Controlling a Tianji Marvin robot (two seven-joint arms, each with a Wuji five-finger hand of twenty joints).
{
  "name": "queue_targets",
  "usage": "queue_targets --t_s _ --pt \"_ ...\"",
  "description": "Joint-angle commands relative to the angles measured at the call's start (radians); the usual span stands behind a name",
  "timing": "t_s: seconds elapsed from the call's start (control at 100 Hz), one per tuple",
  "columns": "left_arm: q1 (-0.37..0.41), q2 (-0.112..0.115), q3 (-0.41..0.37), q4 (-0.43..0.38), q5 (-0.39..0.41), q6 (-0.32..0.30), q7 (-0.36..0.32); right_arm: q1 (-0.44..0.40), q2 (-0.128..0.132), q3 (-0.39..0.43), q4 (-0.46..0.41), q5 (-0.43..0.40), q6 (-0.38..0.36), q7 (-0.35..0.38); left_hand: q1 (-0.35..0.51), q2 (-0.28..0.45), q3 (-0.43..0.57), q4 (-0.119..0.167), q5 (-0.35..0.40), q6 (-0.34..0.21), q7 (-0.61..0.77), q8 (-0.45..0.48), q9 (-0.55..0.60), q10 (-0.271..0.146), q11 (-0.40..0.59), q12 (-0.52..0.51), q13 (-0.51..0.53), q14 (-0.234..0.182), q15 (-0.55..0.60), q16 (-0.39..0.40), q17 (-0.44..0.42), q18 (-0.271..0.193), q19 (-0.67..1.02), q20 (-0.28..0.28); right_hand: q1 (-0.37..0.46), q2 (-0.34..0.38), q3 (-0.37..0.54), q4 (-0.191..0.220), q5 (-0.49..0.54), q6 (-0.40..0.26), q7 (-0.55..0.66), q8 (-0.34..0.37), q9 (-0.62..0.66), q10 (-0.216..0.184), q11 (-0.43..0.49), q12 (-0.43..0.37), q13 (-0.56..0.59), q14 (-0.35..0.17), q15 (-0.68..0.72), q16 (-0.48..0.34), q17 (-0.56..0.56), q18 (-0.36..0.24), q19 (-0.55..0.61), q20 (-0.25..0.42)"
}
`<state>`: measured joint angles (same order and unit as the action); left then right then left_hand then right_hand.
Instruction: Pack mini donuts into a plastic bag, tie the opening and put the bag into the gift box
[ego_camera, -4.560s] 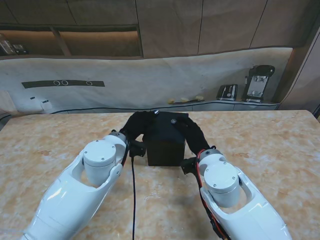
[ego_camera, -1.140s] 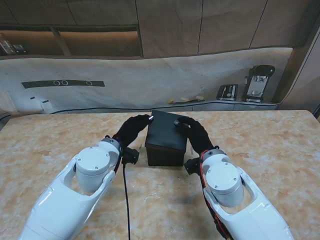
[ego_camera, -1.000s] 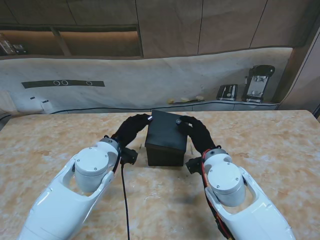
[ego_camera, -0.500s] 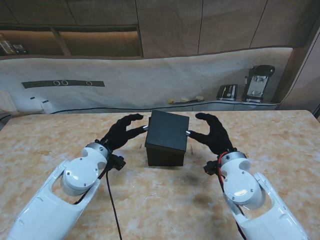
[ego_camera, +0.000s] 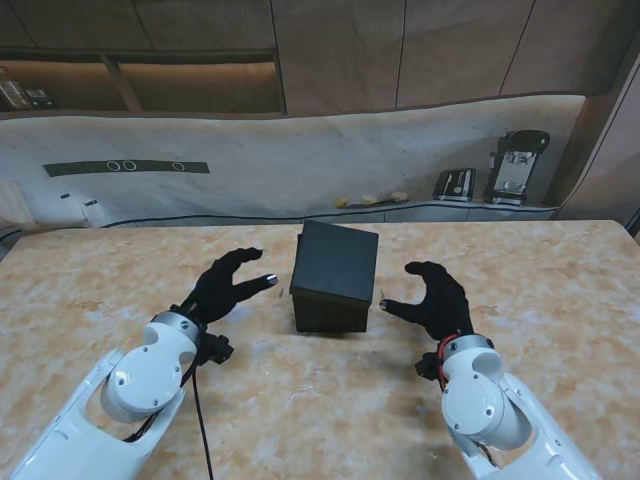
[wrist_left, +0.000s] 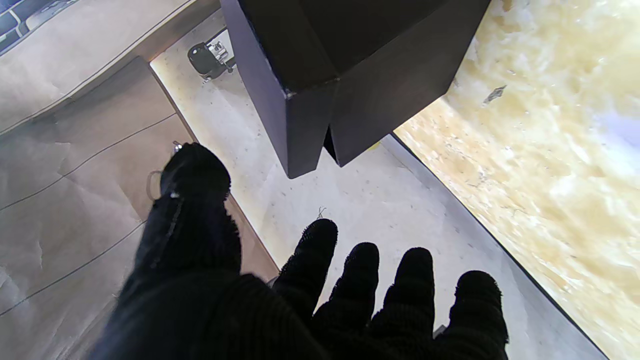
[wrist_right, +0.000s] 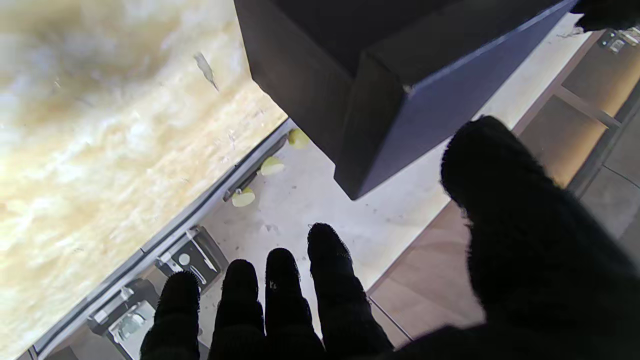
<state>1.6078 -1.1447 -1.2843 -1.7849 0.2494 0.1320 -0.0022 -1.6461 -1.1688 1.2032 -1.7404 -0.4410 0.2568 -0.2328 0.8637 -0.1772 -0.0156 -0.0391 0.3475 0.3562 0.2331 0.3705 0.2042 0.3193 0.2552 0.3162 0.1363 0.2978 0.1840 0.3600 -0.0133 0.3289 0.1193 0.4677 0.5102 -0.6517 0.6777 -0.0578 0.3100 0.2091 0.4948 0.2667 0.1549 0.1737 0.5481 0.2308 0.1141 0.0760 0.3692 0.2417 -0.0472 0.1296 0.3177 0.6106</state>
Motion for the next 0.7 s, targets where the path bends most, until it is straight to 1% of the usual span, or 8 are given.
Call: queue_targets --t_s 0.0,0.14,0.28,0.37,0.44,0.54,0.69 --pt "0.021 0.001 -0.006 -0.01 0.007 0.004 -0.008 -0.03 -0.016 -0.012 0.012 0.011 0.001 0.0 -0.005 0.003 -0.007 0.014 -0.008 -0.018 -0.021 -0.01 -0.013 -0.028 0.004 0.007 -0.013 -0.018 0.012 0.009 -0.017 0.005 -0.007 0.011 -0.017 -0.016 -0.03 0.012 0.013 0.008 -0.015 0.011 0.016 -0.008 -0.016 0.036 0.006 -0.021 -0.017 0.011 -0.023 -0.006 0.006 0.024" --pt "0.045 0.002 -0.02 -0.019 0.006 0.0 -0.006 -0.059 -0.018 -0.009 0.008 0.019 -0.01 -0.011 0.002 0.007 -0.005 0.014 -0.007 -0.02 -0.021 -0.01 -0.016 -0.03 0.003 0.007 -0.015 -0.021 0.01 0.008 -0.018 0.002 -0.008 0.01 -0.046 -0.014 -0.044 0.015 0.011 0.004 -0.025 0.011 0.016 -0.015 -0.019 0.035 0.006 -0.029 -0.025 0.009 -0.04 -0.008 0.003 0.027" --pt "0.064 0.001 -0.029 -0.025 0.009 -0.002 -0.001 -0.093 -0.008 0.001 -0.003 -0.003 -0.032 0.007 0.007 0.009 -0.006 0.014 -0.009 -0.021 -0.019 -0.01 -0.013 -0.029 0.004 0.008 -0.014 -0.021 0.009 0.008 -0.019 0.002 -0.009 0.01 -0.098 0.003 -0.062 0.011 0.004 -0.013 -0.043 0.009 0.016 -0.021 -0.047 0.023 0.006 -0.035 -0.049 0.004 -0.057 -0.009 0.001 0.036" --pt "0.072 0.001 -0.031 -0.027 0.007 -0.002 0.003 -0.101 -0.003 0.002 0.0 -0.019 -0.037 0.017 0.011 0.008 -0.006 0.014 -0.009 -0.019 -0.018 -0.01 -0.015 -0.031 0.004 0.008 -0.014 -0.02 0.01 0.008 -0.019 0.002 -0.009 0.009 -0.108 0.006 -0.064 0.008 0.002 -0.017 -0.049 0.008 0.014 -0.021 -0.059 0.018 0.005 -0.033 -0.056 0.004 -0.059 -0.007 0.001 0.039" --pt "0.076 0.0 -0.032 -0.028 0.005 -0.002 0.007 -0.096 -0.002 -0.003 0.006 -0.018 -0.032 0.024 0.012 0.009 -0.006 0.014 -0.012 -0.021 -0.018 -0.01 -0.014 -0.028 0.005 0.009 -0.014 -0.021 0.01 0.008 -0.019 0.002 -0.009 0.009 -0.104 0.004 -0.063 0.006 0.001 -0.02 -0.053 0.008 0.015 -0.022 -0.068 0.015 0.004 -0.035 -0.061 0.004 -0.062 -0.008 0.0 0.041" --pt "0.082 -0.001 -0.034 -0.03 0.003 0.0 0.012 -0.075 -0.004 -0.021 0.027 -0.013 -0.02 0.025 0.013 0.009 -0.006 0.014 -0.014 -0.021 -0.017 -0.01 -0.018 -0.033 0.004 0.008 -0.015 -0.021 0.01 0.008 -0.018 0.0 -0.009 0.009 -0.09 -0.001 -0.062 0.004 0.007 -0.019 -0.052 0.011 0.018 -0.023 -0.071 0.014 0.006 -0.034 -0.062 0.006 -0.062 -0.008 0.001 0.043" --pt "0.09 -0.001 -0.041 -0.032 0.009 0.0 0.012 -0.029 -0.017 -0.059 0.06 0.034 0.01 0.013 0.015 0.011 -0.006 0.014 -0.017 -0.021 -0.014 -0.01 -0.019 -0.03 0.005 0.009 -0.016 -0.021 0.01 0.008 -0.018 0.001 -0.009 0.009 -0.081 -0.002 -0.066 0.001 0.01 -0.014 -0.049 0.016 0.019 -0.022 -0.065 0.018 0.007 -0.034 -0.057 0.013 -0.058 -0.009 0.002 0.046"
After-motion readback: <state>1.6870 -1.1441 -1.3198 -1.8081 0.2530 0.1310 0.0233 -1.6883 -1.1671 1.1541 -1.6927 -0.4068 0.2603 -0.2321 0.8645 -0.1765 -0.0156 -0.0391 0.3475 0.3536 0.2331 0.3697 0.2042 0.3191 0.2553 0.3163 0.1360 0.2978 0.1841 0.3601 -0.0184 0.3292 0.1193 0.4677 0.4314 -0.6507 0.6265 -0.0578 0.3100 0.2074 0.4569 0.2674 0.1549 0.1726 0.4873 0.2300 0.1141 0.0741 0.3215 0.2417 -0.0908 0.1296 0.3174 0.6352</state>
